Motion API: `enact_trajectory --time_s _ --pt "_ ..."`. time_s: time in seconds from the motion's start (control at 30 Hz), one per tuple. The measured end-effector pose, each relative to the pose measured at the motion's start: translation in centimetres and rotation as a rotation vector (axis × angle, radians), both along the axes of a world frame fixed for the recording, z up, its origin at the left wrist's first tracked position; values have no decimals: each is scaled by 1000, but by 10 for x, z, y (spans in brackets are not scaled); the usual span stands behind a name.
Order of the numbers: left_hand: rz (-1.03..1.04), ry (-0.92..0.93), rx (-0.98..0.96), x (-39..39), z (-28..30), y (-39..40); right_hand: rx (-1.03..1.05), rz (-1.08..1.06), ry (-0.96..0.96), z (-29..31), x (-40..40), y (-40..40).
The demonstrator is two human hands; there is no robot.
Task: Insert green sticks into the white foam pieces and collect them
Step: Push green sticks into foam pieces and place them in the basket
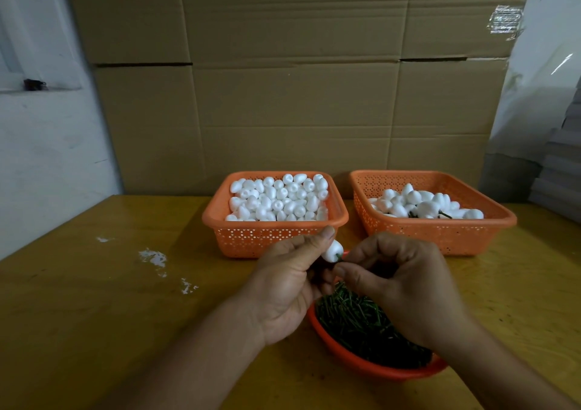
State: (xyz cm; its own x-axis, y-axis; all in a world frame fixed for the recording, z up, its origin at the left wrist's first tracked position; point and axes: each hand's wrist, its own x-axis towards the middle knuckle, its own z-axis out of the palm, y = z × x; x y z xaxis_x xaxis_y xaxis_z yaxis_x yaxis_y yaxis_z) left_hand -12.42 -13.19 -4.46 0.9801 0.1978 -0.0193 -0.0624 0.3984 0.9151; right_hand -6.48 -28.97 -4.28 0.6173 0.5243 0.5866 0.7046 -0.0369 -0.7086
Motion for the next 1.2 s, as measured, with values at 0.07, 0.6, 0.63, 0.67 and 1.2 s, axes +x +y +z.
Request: enact_trajectory --time_s 0.07,0.6,0.63,0.67,1.2 --pt "3 -5 0 0 1 0 3 -24 -16 -1 0 1" --pt "36 -62 55 -2 1 -1 2 -90 61 -3 1 2" --pt "37 -62 58 -2 1 -1 -5 -85 64 -2 0 2" --pt "37 -61 59 -2 1 -1 -8 -86 66 -2 0 2" --pt "22 -138 126 -2 3 -2 4 -116 77 -5 4 1"
